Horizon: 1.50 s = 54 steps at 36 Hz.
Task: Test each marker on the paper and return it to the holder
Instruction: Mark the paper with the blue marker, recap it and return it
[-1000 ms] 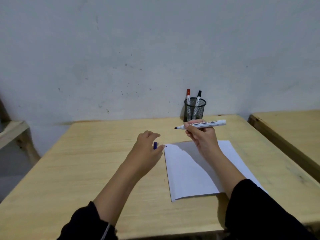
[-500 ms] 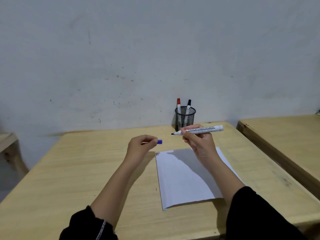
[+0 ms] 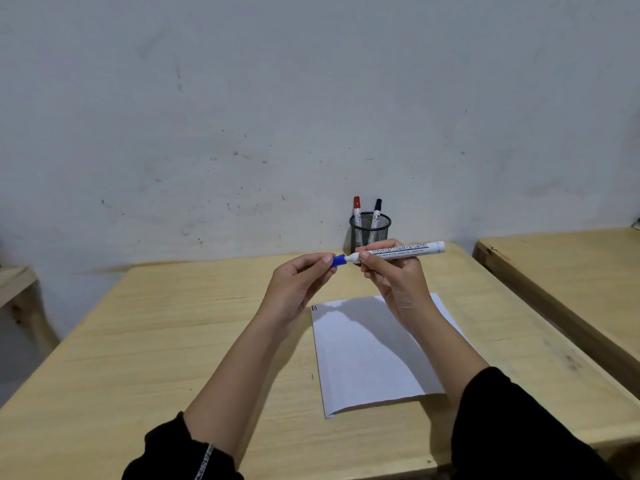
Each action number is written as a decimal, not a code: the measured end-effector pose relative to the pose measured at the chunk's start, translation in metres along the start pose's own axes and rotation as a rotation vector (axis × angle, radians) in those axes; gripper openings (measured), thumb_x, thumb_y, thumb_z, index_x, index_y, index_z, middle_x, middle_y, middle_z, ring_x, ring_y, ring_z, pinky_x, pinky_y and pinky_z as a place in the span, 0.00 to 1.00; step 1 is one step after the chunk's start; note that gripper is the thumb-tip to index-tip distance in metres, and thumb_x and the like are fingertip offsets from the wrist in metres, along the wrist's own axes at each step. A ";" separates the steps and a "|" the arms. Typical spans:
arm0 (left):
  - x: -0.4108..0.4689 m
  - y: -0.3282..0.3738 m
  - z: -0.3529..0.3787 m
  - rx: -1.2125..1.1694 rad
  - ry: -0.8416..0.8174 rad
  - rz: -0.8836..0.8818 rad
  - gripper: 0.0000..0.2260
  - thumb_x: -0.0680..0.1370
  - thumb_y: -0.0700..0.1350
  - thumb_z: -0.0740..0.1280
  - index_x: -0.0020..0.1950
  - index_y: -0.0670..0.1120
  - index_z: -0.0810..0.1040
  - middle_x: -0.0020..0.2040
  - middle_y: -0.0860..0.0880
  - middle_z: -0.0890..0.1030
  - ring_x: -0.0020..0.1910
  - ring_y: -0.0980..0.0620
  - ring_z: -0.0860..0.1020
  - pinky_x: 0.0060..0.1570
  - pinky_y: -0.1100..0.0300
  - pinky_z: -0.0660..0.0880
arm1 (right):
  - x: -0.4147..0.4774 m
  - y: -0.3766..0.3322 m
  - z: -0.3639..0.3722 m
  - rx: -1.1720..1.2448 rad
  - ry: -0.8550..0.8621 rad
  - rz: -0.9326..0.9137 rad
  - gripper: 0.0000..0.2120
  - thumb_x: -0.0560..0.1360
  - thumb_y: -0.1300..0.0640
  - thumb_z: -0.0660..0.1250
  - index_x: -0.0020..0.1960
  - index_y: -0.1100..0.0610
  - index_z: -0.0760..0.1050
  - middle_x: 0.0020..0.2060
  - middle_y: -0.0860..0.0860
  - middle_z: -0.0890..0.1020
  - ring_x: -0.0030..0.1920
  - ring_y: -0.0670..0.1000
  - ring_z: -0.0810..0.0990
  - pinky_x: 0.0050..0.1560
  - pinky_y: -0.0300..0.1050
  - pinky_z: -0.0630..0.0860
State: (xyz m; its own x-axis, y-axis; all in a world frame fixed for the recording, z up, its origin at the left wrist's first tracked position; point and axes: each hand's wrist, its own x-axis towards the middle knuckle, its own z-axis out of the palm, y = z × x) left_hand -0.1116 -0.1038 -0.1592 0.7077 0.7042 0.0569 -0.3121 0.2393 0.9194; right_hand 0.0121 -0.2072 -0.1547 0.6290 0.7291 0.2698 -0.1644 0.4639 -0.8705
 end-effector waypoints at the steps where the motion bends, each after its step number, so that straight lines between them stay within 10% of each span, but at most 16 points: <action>1: 0.000 0.001 0.001 0.005 -0.007 0.001 0.05 0.75 0.37 0.68 0.49 0.41 0.82 0.44 0.48 0.84 0.40 0.59 0.83 0.45 0.71 0.78 | 0.000 -0.001 0.000 0.000 -0.006 0.003 0.08 0.72 0.71 0.67 0.39 0.59 0.75 0.34 0.56 0.79 0.29 0.46 0.76 0.34 0.34 0.75; 25: 0.017 0.020 0.009 0.161 0.066 0.183 0.04 0.76 0.39 0.68 0.48 0.40 0.82 0.45 0.44 0.83 0.39 0.55 0.83 0.52 0.66 0.79 | 0.012 -0.023 -0.012 0.178 0.073 0.072 0.05 0.73 0.67 0.66 0.43 0.59 0.78 0.33 0.51 0.79 0.31 0.44 0.78 0.34 0.31 0.77; 40: 0.081 0.044 0.054 0.431 0.068 0.401 0.04 0.75 0.40 0.70 0.48 0.46 0.82 0.40 0.50 0.83 0.41 0.57 0.81 0.51 0.61 0.79 | 0.055 -0.046 -0.035 -0.751 -0.139 0.056 0.11 0.66 0.66 0.73 0.41 0.52 0.79 0.39 0.50 0.80 0.37 0.50 0.80 0.40 0.38 0.73; 54: 0.150 0.013 0.053 0.845 0.028 0.398 0.03 0.77 0.45 0.66 0.44 0.48 0.78 0.40 0.50 0.79 0.38 0.56 0.75 0.44 0.68 0.71 | 0.132 -0.029 -0.055 -0.843 0.043 -0.108 0.10 0.68 0.66 0.71 0.39 0.53 0.74 0.39 0.52 0.79 0.37 0.54 0.80 0.45 0.51 0.79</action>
State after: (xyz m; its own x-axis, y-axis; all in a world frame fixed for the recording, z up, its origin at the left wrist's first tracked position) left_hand 0.0236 -0.0304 -0.1180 0.6289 0.6484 0.4290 0.0441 -0.5806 0.8130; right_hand 0.1418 -0.1522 -0.1163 0.6401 0.6746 0.3677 0.5084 -0.0130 -0.8610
